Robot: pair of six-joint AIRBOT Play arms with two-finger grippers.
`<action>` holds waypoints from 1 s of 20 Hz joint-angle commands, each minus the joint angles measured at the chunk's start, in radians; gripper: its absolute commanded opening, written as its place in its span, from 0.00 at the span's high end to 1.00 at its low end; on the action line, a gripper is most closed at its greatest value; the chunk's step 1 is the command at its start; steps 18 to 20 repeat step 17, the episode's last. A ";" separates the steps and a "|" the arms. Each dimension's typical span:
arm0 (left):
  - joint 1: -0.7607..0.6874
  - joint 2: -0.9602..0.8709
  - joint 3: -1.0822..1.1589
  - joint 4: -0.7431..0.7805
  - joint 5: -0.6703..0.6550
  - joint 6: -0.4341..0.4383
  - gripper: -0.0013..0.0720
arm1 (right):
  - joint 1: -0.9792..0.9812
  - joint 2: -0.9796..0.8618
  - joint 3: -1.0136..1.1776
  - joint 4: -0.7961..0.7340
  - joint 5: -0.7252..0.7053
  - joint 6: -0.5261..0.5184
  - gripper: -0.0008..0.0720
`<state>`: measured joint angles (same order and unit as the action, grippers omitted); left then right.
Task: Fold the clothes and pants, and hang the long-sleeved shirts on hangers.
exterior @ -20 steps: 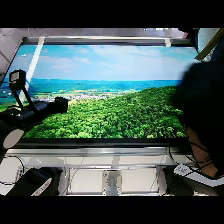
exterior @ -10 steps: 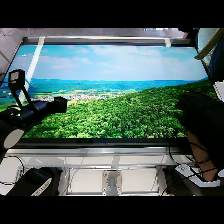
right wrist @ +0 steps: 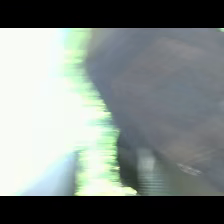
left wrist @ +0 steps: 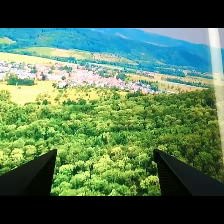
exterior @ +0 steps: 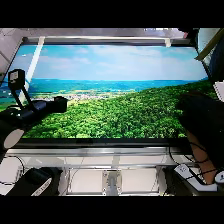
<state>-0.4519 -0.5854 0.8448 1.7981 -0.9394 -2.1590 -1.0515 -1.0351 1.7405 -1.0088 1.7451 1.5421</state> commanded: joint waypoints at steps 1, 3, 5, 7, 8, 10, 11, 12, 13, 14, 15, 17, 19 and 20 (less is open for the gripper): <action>0.001 0.001 0.001 0.000 0.066 0.000 0.04 | 0.277 0.038 0.039 0.320 -0.048 -0.133 0.93; 0.001 0.001 0.001 -0.003 0.088 0.000 0.04 | 0.497 0.035 0.038 0.276 -0.050 -0.185 0.95; 0.001 0.001 0.001 -0.003 0.091 0.000 0.04 | 0.681 0.022 0.038 0.252 -0.059 -0.225 0.95; 0.001 0.001 0.001 -0.003 0.091 0.000 0.04 | 0.814 0.015 0.038 0.192 -0.067 -0.227 0.95; 0.001 0.001 0.001 -0.003 0.090 0.000 0.04 | 0.858 0.016 0.038 0.177 -0.058 -0.203 0.95; 0.000 0.000 0.001 -0.003 0.090 0.000 0.04 | 0.907 0.016 0.041 0.190 -0.063 -0.201 0.95; 0.000 0.000 0.001 -0.003 0.090 0.000 0.04 | 0.917 0.016 0.041 0.193 -0.063 -0.201 0.95; 0.000 0.000 0.001 -0.003 0.090 0.000 0.04 | 0.921 0.016 0.041 0.194 -0.062 -0.201 0.95; 0.000 0.000 0.001 -0.003 0.090 0.000 0.04 | 0.921 0.016 0.041 0.193 -0.063 -0.201 0.95; 0.000 0.000 0.001 -0.003 0.090 0.000 0.04 | 0.921 0.016 0.041 0.192 -0.063 -0.201 0.95; 0.000 0.000 0.001 -0.003 0.090 0.000 0.04 | 0.921 0.016 0.041 0.193 -0.063 -0.201 0.95; 0.000 0.000 0.001 -0.003 0.090 0.000 0.04 | 0.921 0.016 0.041 0.193 -0.063 -0.201 0.95; 0.000 0.000 0.001 -0.003 0.090 0.000 0.04 | 0.921 0.016 0.041 0.193 -0.063 -0.201 0.95; 0.000 0.000 0.001 -0.003 0.090 0.000 0.04 | 0.921 0.016 0.041 0.193 -0.063 -0.201 0.95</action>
